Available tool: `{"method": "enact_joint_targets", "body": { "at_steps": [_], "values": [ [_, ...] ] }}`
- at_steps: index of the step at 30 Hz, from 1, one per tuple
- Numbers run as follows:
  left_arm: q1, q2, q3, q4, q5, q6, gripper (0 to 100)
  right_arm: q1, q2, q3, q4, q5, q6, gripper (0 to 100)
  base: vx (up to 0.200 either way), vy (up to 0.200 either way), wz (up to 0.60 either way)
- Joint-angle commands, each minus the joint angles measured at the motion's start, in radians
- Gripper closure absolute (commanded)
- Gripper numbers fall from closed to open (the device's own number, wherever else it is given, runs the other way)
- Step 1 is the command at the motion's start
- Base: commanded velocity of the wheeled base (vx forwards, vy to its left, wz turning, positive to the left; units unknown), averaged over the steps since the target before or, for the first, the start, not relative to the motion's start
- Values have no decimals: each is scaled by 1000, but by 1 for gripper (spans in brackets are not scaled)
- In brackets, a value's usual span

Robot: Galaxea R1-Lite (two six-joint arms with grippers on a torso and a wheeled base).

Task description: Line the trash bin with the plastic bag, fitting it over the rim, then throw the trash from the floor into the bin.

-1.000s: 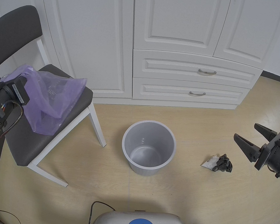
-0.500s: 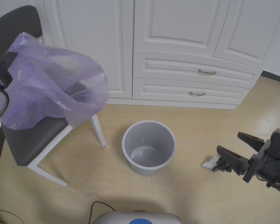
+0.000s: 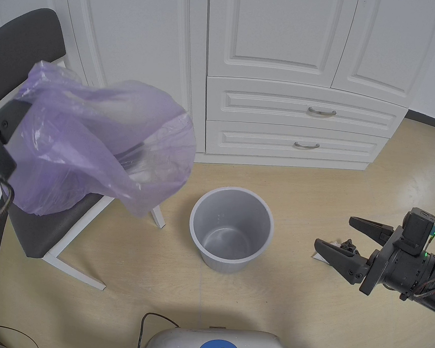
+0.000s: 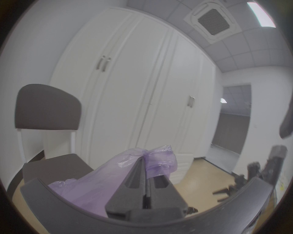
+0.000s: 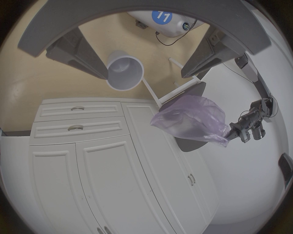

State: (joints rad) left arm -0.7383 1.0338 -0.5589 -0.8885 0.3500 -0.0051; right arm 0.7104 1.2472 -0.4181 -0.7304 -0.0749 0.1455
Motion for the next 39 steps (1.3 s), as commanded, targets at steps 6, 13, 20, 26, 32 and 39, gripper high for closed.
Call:
{"method": "enact_joint_targets", "body": {
  "at_steps": [6,13,20,26,32,39],
  "values": [
    [-4,-121,128,-3,-197,112,100,-8,40,-140,34,-25,0,0,0,0,0],
    [8,-138,143,-10,-201,128,100,61,41,-278,235,-22,32,0,0,0,0],
    [8,-147,143,-75,-261,177,100,159,95,-265,241,-82,35,0,0,0,0],
    [8,-156,136,-76,-263,180,100,248,159,-238,240,-154,34,0,0,0,0],
    [8,-189,114,-76,-264,182,100,267,227,-232,236,-152,42,0,0,0,0],
    [8,-228,86,-75,-267,182,100,262,278,-240,149,-141,118,0,0,0,0]
  ]
}}
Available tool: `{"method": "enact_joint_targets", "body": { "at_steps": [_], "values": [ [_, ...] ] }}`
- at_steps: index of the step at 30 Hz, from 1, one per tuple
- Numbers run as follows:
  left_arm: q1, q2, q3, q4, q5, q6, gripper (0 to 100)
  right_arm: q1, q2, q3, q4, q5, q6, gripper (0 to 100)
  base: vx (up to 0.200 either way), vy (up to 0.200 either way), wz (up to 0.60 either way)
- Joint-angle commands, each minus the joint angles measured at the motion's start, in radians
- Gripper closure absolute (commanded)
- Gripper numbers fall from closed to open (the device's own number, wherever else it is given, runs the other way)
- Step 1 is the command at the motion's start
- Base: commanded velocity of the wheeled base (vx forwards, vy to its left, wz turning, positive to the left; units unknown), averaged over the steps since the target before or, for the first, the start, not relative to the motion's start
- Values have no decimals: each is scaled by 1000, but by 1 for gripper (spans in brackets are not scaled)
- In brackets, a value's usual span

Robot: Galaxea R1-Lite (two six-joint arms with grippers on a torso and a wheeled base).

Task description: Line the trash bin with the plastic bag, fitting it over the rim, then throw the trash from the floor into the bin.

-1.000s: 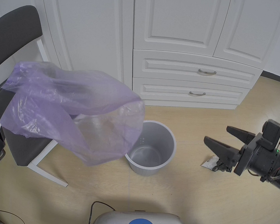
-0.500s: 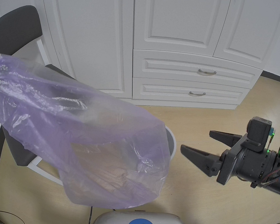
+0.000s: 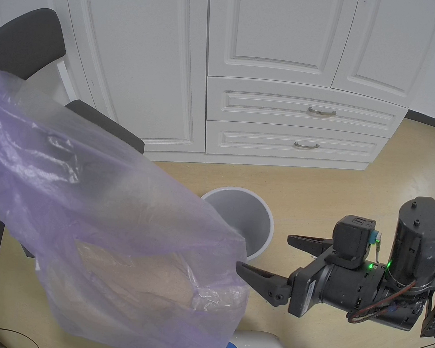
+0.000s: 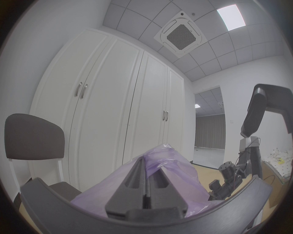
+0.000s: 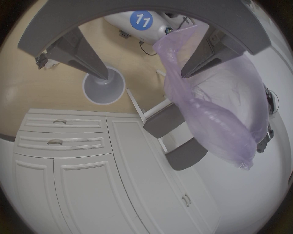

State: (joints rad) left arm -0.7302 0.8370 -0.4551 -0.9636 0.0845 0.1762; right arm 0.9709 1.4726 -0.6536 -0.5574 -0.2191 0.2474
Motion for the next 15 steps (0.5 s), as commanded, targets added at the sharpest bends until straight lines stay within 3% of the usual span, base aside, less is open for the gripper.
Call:
{"method": "enact_joint_targets", "body": {
  "at_steps": [1,9,15],
  "values": [
    [0,-35,-17,0,-3,0,100,3,57,-3,-30,3,18,0,0,0,0],
    [0,-49,-25,0,-22,2,100,23,120,-23,-61,3,70,0,0,0,0],
    [0,-50,-28,-1,-20,39,100,89,189,-66,-159,3,213,0,0,0,0]
  ]
}}
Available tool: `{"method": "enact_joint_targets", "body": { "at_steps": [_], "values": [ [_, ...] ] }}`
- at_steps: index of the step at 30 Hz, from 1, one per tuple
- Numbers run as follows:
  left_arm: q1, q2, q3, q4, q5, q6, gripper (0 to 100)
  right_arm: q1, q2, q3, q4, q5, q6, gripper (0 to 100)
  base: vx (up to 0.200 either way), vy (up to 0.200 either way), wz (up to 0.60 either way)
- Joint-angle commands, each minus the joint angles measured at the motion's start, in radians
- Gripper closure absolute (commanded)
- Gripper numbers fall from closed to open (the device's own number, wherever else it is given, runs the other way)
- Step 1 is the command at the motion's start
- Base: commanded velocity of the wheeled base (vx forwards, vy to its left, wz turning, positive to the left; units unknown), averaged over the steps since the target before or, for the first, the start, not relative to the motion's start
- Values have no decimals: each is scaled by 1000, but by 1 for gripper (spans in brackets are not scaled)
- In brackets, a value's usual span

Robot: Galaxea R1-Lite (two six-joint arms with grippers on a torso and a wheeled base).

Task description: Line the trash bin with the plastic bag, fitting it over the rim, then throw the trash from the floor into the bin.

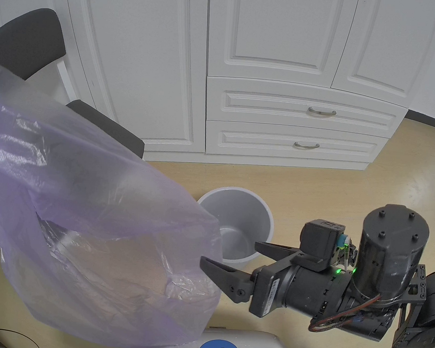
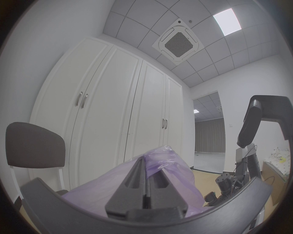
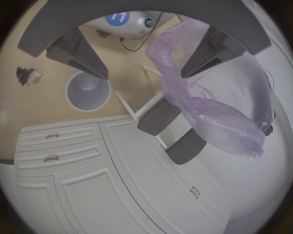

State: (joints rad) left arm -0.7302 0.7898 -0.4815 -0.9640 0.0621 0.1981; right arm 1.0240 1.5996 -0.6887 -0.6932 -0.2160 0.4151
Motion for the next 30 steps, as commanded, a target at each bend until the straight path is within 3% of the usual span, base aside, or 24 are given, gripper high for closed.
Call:
{"method": "enact_joint_targets", "body": {
  "at_steps": [1,9,30],
  "values": [
    [0,-4,-2,-1,2,18,100,39,68,-35,-26,0,56,0,0,0,0],
    [26,-30,-8,-7,1,86,100,45,129,-81,-58,7,160,0,0,0,0],
    [28,-35,-14,-12,1,84,100,45,324,-57,-417,3,192,0,0,0,0]
  ]
}}
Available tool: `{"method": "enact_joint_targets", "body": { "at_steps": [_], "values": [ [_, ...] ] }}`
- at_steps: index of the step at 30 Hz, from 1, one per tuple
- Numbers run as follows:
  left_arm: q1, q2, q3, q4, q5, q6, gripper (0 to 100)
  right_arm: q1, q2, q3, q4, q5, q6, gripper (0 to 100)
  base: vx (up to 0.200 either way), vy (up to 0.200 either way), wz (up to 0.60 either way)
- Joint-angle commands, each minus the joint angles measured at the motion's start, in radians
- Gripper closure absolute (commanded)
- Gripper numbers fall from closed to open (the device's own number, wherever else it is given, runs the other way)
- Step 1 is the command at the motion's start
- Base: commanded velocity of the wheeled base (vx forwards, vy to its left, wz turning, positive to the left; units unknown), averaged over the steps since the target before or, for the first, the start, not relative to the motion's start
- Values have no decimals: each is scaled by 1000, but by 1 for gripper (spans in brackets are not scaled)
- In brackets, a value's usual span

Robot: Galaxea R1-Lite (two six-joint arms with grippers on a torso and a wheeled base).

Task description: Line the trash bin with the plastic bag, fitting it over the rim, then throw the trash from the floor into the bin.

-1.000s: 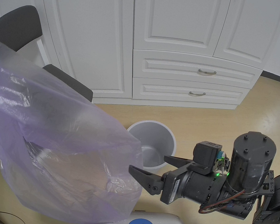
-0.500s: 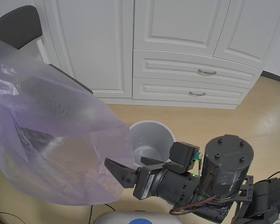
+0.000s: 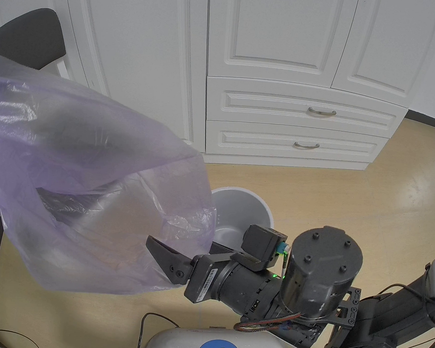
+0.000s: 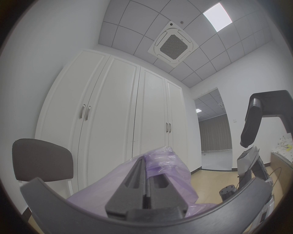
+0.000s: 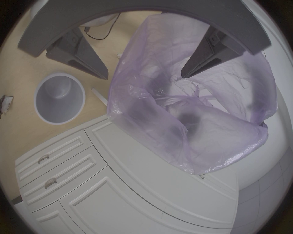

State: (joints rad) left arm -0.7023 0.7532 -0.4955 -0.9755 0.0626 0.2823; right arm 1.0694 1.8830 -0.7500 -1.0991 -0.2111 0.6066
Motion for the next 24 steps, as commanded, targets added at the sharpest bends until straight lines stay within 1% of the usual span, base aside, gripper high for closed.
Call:
{"method": "enact_joint_targets", "body": {
  "at_steps": [1,5,8,13,14,16,19,21,23,24],
  "values": [
    [0,2,2,0,0,0,100,0,47,4,-34,-5,-1,0,0,0,0],
    [0,3,2,0,0,0,100,-3,45,6,-48,-8,-1,0,0,0,0],
    [0,3,6,1,0,0,100,-19,33,21,-47,-5,-16,0,0,0,0],
    [0,5,11,1,-3,0,100,-52,13,44,-44,2,-71,0,0,0,0],
    [0,5,18,1,-18,0,100,-60,7,64,-48,4,-91,0,0,0,0],
    [0,3,35,3,-59,0,100,-62,-1,100,-50,24,-122,0,0,0,0],
    [0,3,58,3,-101,0,100,-62,-12,141,-59,68,-156,0,0,0,0],
    [0,3,64,3,-109,0,100,-63,-12,167,-85,93,-172,0,0,0,0],
    [0,3,64,3,-109,0,100,-63,-10,176,-102,99,-179,0,0,0,0],
    [0,3,66,3,-110,-2,100,-63,-4,184,-133,102,-191,0,0,0,0]
  ]
}}
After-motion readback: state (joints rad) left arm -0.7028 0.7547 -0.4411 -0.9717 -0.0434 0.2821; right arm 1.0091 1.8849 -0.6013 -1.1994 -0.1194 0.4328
